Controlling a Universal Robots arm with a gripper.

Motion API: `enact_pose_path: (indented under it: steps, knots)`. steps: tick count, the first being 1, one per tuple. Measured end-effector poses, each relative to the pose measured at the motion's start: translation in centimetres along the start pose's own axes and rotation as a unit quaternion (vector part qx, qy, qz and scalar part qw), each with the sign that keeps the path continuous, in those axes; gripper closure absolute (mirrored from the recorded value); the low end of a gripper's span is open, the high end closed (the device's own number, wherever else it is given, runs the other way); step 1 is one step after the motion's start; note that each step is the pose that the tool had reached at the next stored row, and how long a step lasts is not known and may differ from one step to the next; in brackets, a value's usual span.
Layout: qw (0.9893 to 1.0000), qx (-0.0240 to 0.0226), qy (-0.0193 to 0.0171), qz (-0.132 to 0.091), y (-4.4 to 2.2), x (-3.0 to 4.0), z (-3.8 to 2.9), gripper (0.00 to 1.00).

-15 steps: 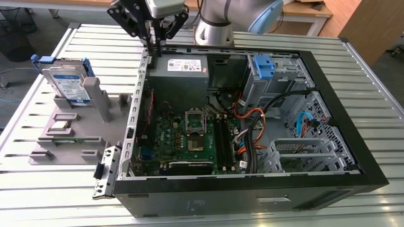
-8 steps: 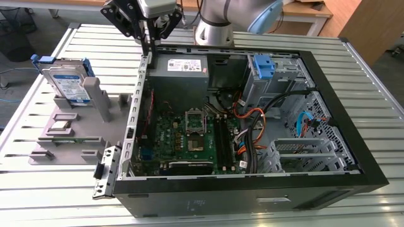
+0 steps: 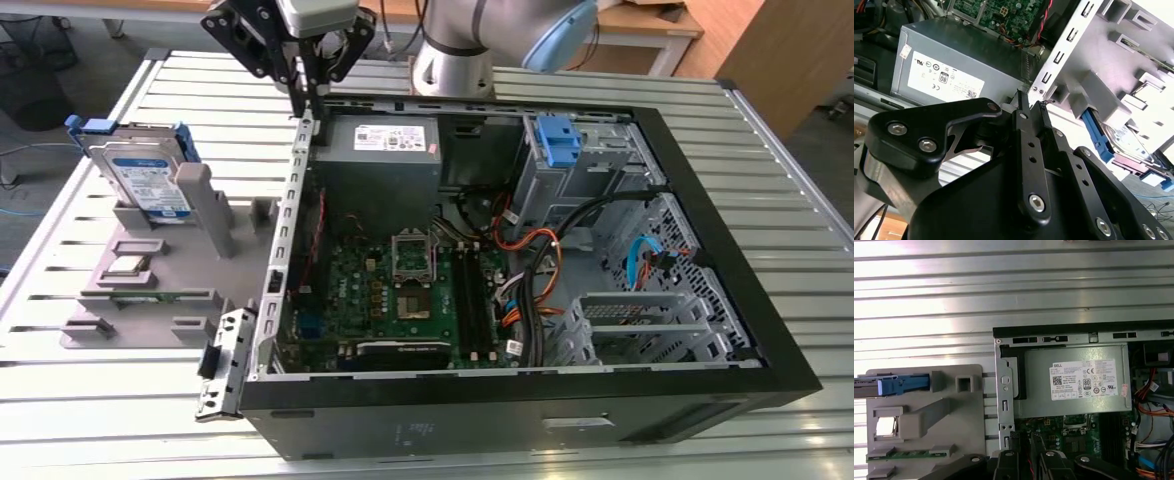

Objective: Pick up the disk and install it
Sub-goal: 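Reach for the disk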

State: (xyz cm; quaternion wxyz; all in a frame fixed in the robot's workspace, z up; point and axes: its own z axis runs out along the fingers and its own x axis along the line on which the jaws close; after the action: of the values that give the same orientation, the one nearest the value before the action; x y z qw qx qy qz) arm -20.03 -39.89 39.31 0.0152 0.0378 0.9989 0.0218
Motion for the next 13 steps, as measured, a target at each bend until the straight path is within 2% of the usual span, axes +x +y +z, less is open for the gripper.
enact_pose_path:
  steps: [13]
  knots:
    - [1.0, 0.0, 0.0, 0.0, -0.11, 1.48, -0.04, 0.76]
